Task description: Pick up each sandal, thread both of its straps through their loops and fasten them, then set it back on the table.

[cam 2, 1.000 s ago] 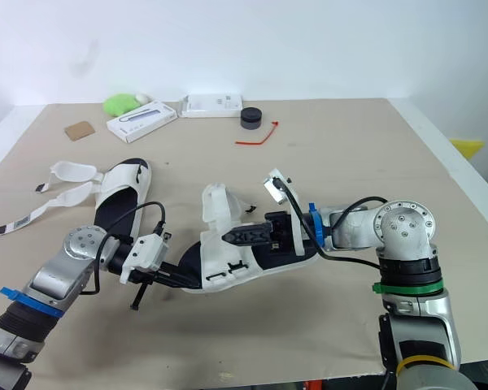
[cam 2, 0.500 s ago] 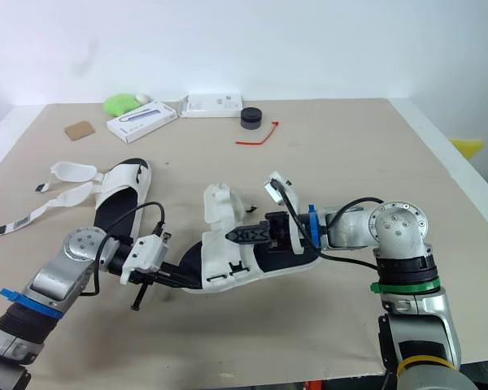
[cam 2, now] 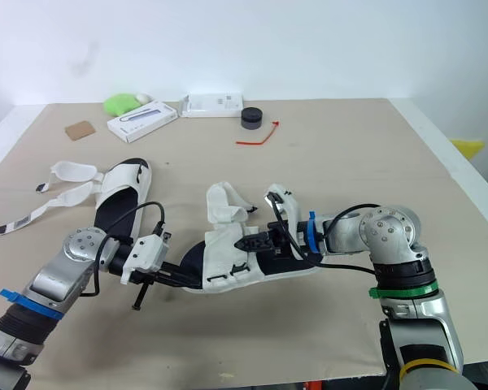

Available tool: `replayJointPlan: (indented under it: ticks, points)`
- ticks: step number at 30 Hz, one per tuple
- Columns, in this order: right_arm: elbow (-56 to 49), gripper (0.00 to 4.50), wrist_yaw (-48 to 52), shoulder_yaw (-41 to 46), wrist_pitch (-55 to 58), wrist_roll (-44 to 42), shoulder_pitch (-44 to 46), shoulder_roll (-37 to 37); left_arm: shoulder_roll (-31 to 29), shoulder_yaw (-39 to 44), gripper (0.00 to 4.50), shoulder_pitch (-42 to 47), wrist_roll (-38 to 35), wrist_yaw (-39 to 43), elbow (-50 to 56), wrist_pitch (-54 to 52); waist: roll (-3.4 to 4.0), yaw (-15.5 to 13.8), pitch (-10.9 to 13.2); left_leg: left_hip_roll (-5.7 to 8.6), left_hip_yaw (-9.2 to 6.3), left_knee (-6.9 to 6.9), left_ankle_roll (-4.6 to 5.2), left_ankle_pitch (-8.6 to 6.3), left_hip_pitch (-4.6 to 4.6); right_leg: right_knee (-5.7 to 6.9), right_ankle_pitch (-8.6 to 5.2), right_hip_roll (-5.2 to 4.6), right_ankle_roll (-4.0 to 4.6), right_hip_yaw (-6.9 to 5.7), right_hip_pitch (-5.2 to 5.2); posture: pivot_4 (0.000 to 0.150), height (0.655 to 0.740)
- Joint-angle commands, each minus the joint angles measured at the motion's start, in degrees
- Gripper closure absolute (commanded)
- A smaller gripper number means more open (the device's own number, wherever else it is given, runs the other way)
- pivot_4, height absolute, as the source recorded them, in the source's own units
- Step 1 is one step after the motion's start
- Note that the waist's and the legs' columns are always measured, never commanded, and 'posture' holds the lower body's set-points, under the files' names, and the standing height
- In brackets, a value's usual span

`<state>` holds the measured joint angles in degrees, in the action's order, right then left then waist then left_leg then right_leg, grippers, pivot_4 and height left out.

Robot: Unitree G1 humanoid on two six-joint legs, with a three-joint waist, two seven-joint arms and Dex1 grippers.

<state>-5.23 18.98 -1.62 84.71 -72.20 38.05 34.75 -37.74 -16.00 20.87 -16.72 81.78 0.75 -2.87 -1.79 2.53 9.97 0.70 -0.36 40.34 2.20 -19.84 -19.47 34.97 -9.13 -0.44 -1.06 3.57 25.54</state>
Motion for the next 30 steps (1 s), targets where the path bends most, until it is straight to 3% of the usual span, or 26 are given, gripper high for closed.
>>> replayJointPlan:
  ticks: [1, 30]
  points:
    - [-2.80, 4.44, 1.15, 2.58, 1.01, -0.66, 0.38, 0.14, -0.72, -1.20, 4.50, -0.93, 1.69, 0.15, -0.62, -0.57, 0.00, 0.00, 0.00, 0.00, 0.00, 0.00, 0.00, 0.00, 0.00, 0.00, 0.00, -0.01, 0.00, 0.00, 0.00, 0.150, 0.7400]
    - [-9.10, 4.44, 3.98, 5.38, 4.70, -1.65, 3.14, -1.45, -0.92, -1.29, 4.50, -0.51, 1.97, 0.22, -1.02, -0.79, 0.04, 0.03, 0.02, -0.01, -0.08, 0.00, 0.00, 0.00, -0.02, -0.01, 0.00, -0.01, 0.02, -0.08, 0.01, 0.150, 0.7400]
